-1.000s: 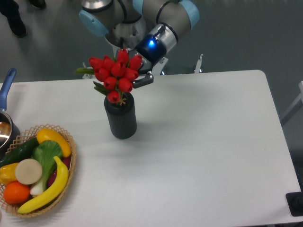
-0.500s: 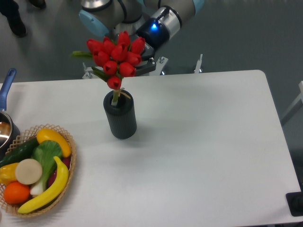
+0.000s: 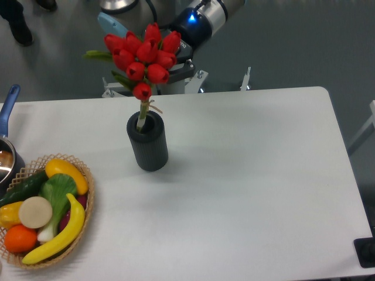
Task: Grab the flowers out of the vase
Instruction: 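Lift the tulip bunch up out of the black vase, then carry the held tulips away from the vase and hold them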
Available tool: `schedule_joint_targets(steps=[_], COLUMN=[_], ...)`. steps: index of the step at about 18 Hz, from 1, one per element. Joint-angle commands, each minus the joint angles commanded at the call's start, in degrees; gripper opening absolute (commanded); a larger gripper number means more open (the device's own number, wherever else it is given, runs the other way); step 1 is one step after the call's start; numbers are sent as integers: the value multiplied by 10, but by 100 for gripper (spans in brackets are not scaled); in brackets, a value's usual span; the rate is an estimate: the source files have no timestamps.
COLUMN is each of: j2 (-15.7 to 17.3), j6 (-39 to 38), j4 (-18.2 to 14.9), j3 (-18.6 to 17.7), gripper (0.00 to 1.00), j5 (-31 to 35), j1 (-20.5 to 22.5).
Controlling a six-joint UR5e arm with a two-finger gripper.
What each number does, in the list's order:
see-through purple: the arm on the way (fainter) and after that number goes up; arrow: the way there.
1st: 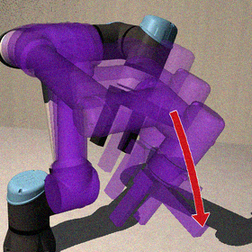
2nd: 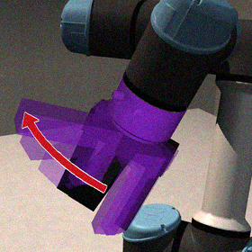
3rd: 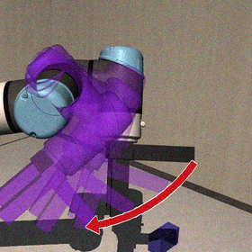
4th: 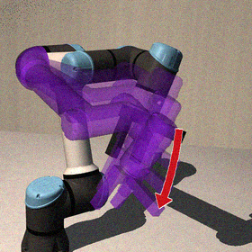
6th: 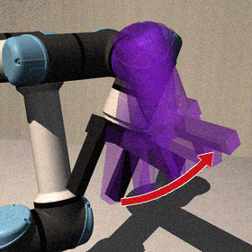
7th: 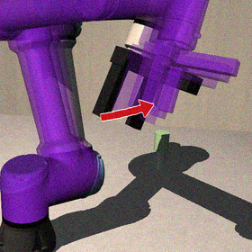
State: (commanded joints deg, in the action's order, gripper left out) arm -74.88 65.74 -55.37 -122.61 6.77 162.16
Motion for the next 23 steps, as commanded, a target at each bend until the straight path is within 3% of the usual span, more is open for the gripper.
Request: schedule_joint_targets(steps=[12,19,23], j2=[-4,-50,-67], j6=[-4,-1,-4], j4=[2,2,3], j3=[38,92,114], gripper=[15,15,15], j5=[17,141,251], j1=[24,21,19])
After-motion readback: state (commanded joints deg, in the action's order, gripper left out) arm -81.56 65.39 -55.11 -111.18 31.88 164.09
